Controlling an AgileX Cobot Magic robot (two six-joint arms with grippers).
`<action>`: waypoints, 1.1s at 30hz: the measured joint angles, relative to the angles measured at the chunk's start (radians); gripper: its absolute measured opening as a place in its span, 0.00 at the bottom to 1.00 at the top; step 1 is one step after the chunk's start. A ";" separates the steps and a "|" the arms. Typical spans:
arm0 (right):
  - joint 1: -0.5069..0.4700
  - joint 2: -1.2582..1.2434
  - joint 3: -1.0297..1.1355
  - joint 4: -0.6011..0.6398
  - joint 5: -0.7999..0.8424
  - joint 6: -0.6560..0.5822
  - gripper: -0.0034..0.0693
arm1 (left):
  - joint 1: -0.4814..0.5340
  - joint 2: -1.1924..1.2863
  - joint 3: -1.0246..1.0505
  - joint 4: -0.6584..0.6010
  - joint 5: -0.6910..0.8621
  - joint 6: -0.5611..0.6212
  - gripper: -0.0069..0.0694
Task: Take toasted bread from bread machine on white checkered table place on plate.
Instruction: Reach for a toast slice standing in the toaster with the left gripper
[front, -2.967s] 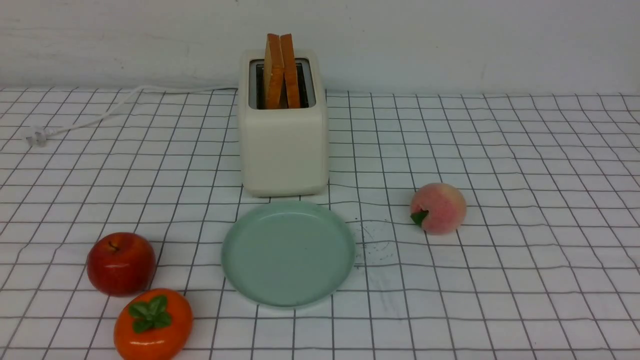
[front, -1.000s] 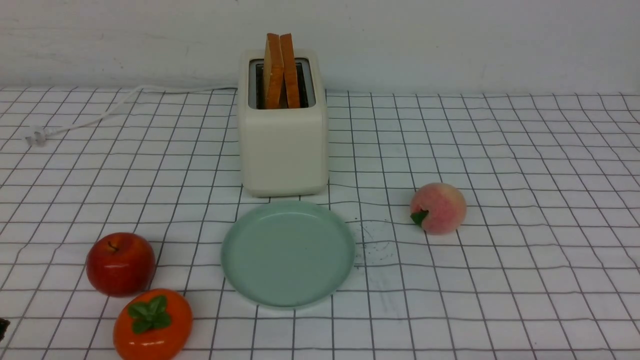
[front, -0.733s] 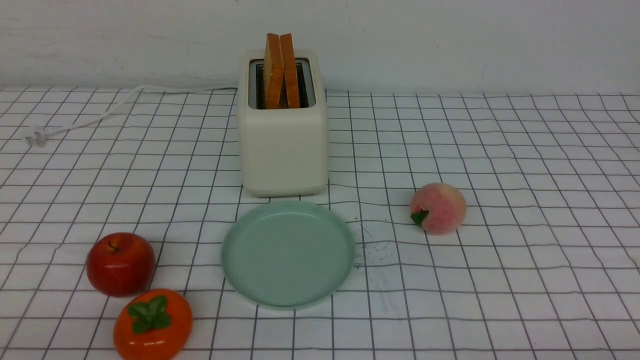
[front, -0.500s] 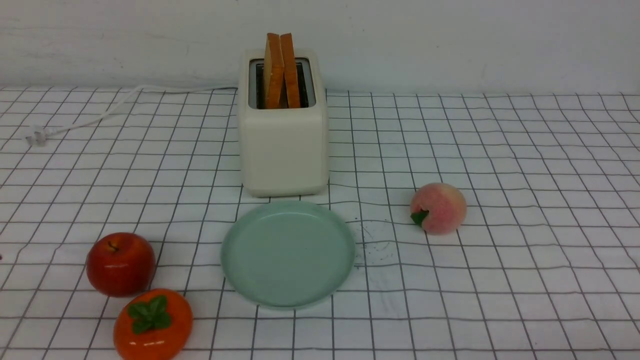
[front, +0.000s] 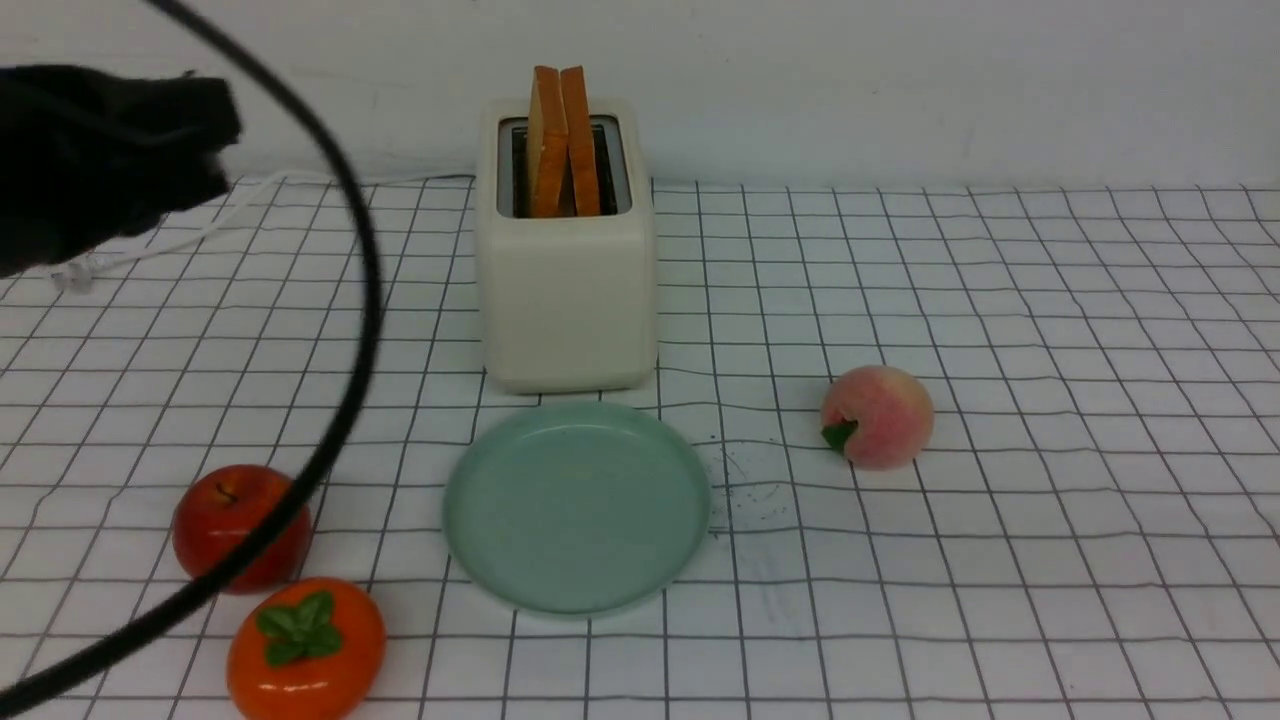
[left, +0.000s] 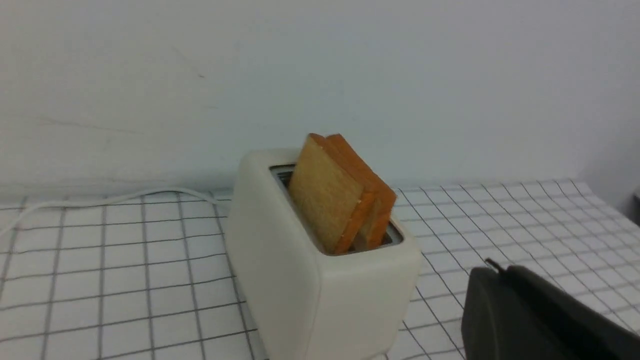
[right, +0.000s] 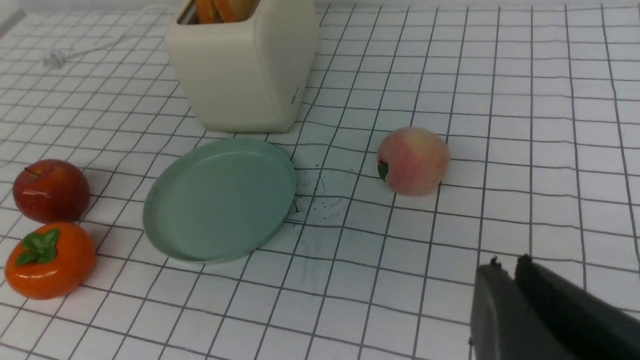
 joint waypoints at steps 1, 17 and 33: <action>0.001 0.029 -0.033 0.000 0.006 -0.014 0.12 | -0.043 0.049 -0.032 0.019 0.003 0.018 0.07; 0.003 0.159 -0.114 0.033 -0.006 -0.046 0.12 | -0.170 0.260 -0.132 0.048 -0.102 0.022 0.07; 0.003 0.212 -0.115 0.199 -0.108 -0.221 0.14 | -0.062 0.685 -0.454 0.028 0.128 0.015 0.39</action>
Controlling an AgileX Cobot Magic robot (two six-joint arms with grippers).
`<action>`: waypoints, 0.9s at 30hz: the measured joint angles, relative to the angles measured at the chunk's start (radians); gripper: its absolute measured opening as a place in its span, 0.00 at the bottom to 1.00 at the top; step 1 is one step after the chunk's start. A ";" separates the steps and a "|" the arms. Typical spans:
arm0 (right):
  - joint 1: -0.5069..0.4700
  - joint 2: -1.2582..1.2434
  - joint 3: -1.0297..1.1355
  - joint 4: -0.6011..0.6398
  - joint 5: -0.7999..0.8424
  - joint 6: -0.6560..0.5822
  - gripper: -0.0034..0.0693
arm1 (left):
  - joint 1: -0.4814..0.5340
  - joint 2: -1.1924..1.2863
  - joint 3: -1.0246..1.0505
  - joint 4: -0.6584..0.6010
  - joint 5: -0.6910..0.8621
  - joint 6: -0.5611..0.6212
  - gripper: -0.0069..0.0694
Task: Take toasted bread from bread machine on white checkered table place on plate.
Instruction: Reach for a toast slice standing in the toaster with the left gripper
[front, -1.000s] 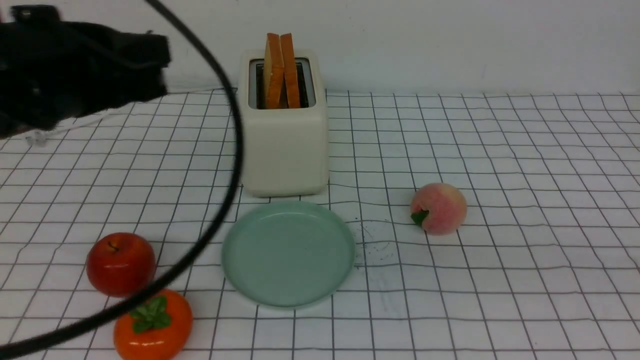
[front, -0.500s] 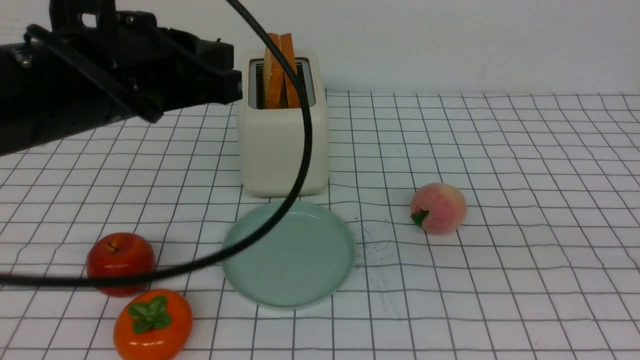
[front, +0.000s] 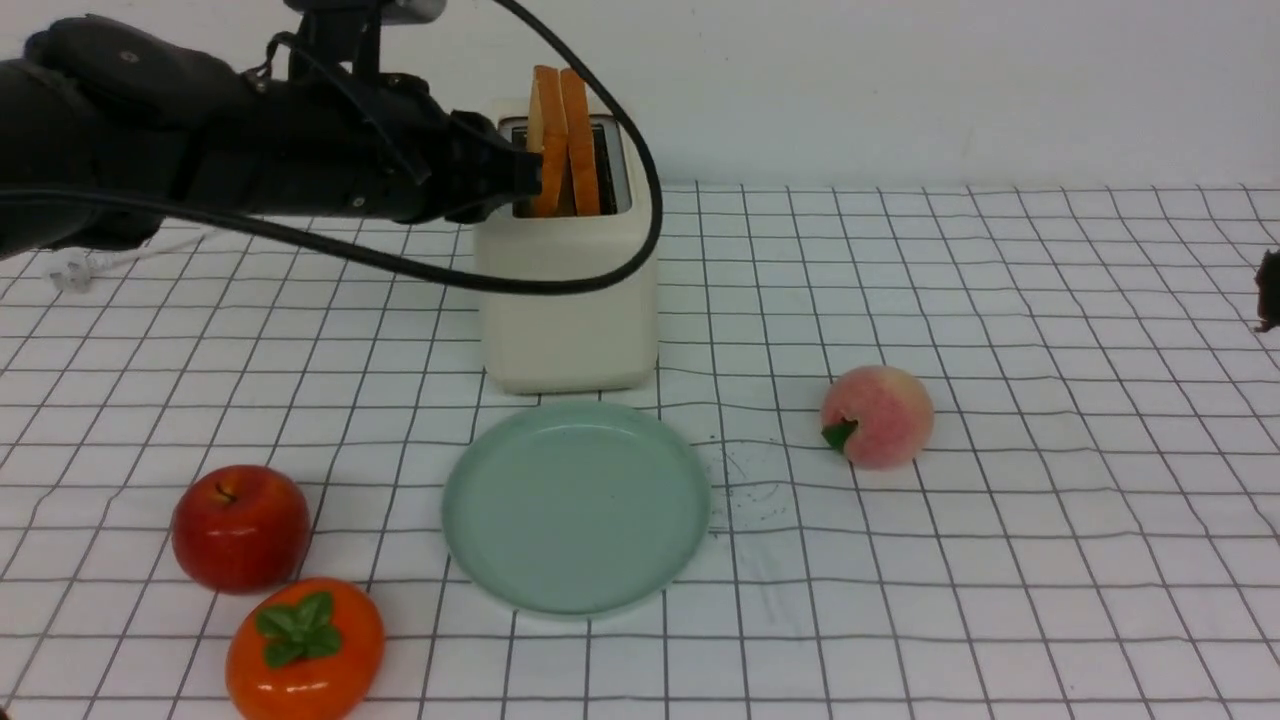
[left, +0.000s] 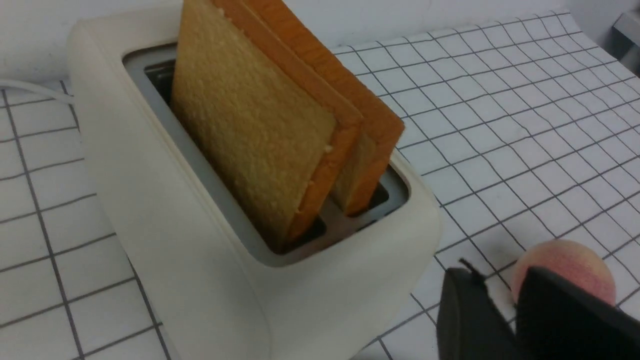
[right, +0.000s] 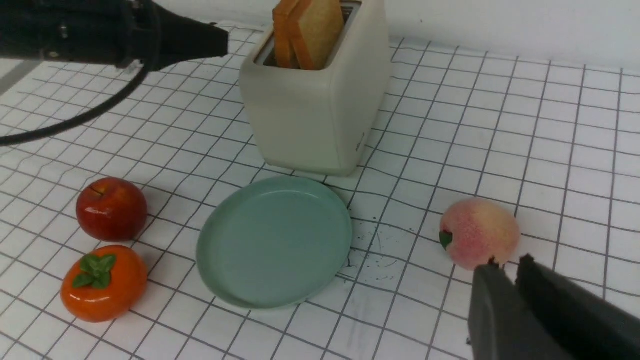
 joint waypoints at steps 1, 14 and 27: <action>0.000 0.000 0.000 0.001 0.002 -0.005 0.14 | 0.000 0.018 -0.011 0.000 -0.011 0.001 0.45; 0.000 0.000 0.000 0.006 0.025 -0.009 0.15 | 0.000 0.173 -0.102 -0.117 -0.090 0.176 0.65; 0.000 0.000 0.000 0.011 0.025 -0.009 0.16 | 0.000 0.255 -0.154 -0.478 -0.161 0.590 0.57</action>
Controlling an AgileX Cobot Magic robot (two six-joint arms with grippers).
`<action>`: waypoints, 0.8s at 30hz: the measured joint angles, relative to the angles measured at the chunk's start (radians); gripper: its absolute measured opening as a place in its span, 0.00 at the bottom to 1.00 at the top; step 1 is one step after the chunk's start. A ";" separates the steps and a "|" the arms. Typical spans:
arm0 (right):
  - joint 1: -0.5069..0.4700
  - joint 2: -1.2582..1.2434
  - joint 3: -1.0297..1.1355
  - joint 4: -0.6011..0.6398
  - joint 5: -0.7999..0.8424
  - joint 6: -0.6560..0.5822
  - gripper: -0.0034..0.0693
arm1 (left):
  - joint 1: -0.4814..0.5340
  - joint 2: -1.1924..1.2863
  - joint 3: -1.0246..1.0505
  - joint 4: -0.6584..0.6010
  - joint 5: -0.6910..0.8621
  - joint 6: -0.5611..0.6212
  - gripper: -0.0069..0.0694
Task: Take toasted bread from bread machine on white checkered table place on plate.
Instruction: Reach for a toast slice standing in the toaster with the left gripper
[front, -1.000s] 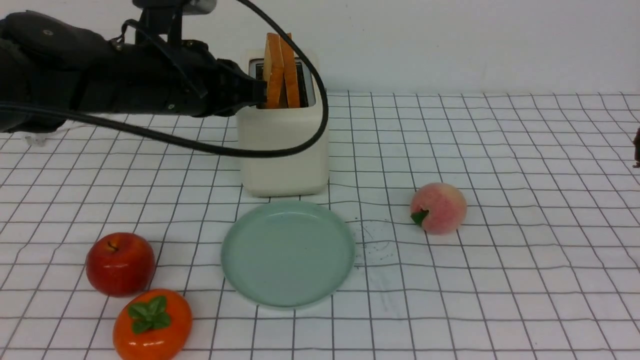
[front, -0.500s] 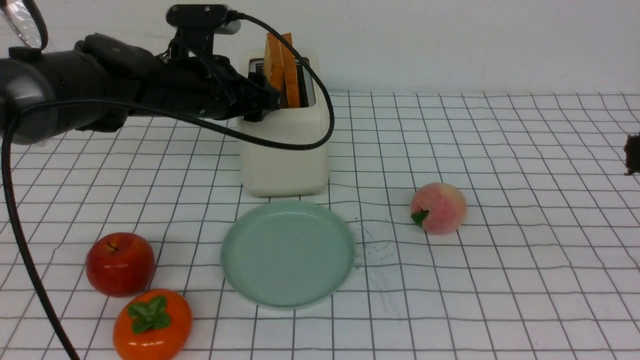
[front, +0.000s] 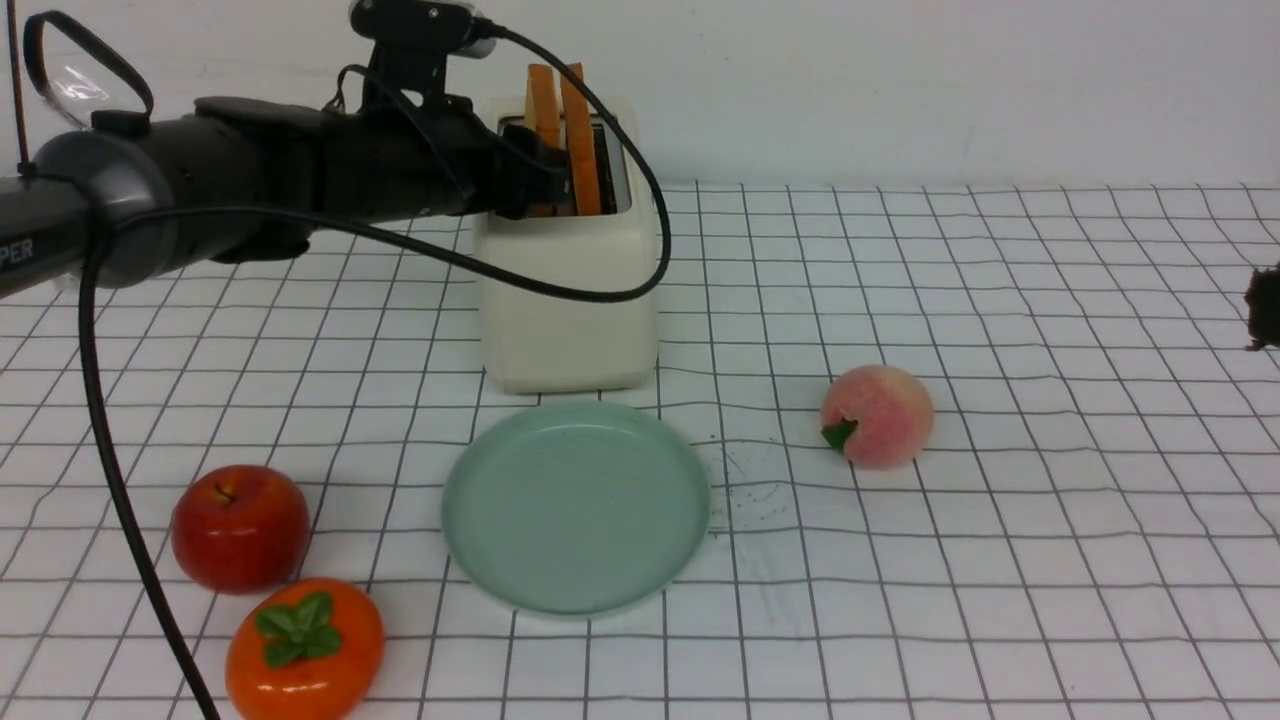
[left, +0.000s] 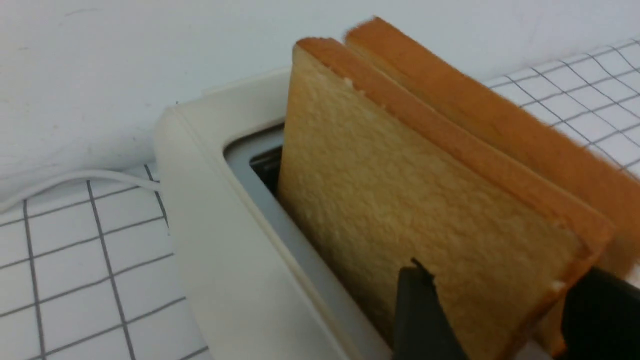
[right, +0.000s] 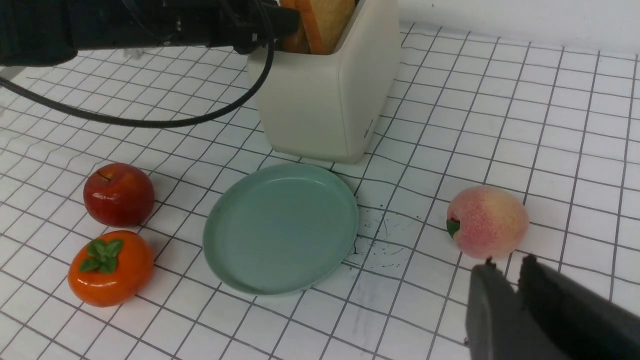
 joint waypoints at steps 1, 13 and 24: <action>0.000 0.000 0.000 0.000 0.000 -0.001 0.17 | 0.000 0.001 0.000 -0.048 0.006 0.030 0.56; 0.000 0.000 0.000 0.000 0.018 -0.002 0.18 | 0.000 0.001 -0.002 -0.186 -0.008 0.217 0.50; 0.000 0.000 0.000 0.000 0.031 -0.002 0.18 | -0.015 0.022 -0.031 -0.188 -0.033 0.221 0.50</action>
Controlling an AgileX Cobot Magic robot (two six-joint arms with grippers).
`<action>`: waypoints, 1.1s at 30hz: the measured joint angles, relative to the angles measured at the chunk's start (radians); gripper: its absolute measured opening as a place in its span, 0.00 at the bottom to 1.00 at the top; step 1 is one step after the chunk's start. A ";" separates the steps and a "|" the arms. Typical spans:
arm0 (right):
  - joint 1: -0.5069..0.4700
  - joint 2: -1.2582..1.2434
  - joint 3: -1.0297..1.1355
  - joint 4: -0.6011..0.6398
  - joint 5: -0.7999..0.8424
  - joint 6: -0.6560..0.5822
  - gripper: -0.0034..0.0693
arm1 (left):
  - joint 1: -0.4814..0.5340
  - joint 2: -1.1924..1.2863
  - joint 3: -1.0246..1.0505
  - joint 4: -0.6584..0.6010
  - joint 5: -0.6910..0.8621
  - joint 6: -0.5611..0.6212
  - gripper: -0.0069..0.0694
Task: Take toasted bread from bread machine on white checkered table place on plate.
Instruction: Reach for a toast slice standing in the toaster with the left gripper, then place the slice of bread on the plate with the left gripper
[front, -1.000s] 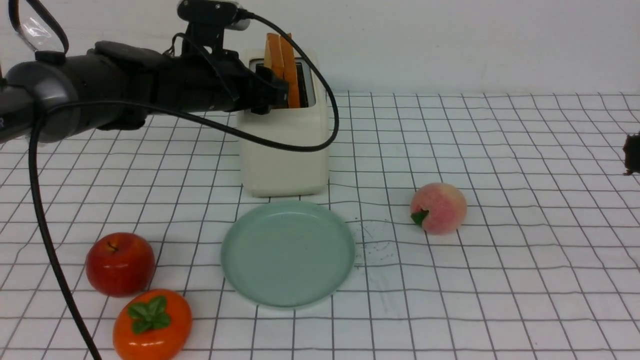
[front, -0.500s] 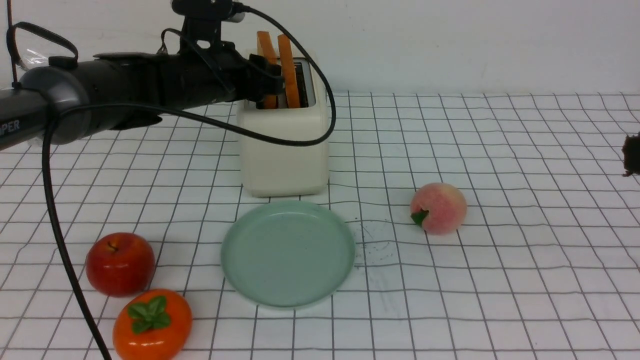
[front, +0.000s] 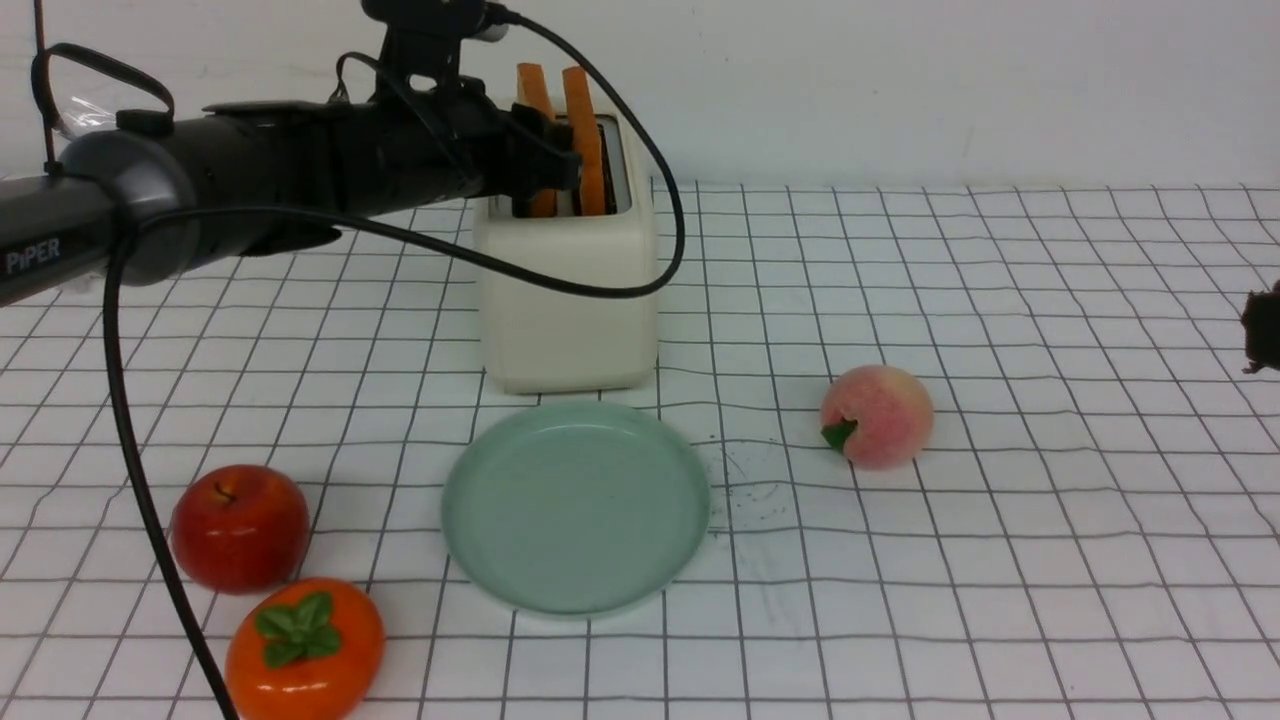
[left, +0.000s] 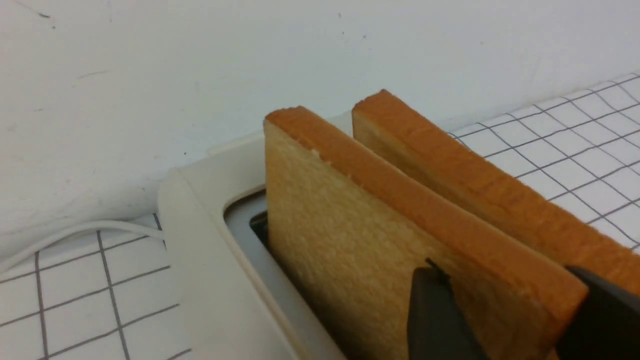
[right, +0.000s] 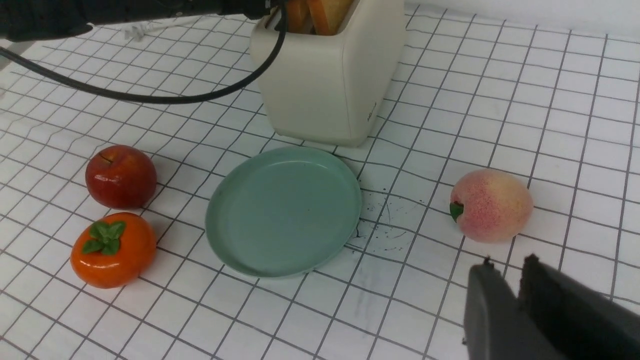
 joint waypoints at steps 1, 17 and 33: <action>0.000 0.000 0.000 0.000 0.000 0.000 0.18 | 0.000 0.001 0.000 0.000 -0.001 0.000 0.50; 0.000 0.000 0.000 0.000 0.002 -0.001 0.19 | -0.002 0.010 -0.002 -0.006 -0.059 0.004 0.19; 0.000 -0.001 0.000 0.006 -0.058 -0.049 0.02 | -0.002 -0.307 -0.002 -0.006 -0.131 0.001 0.19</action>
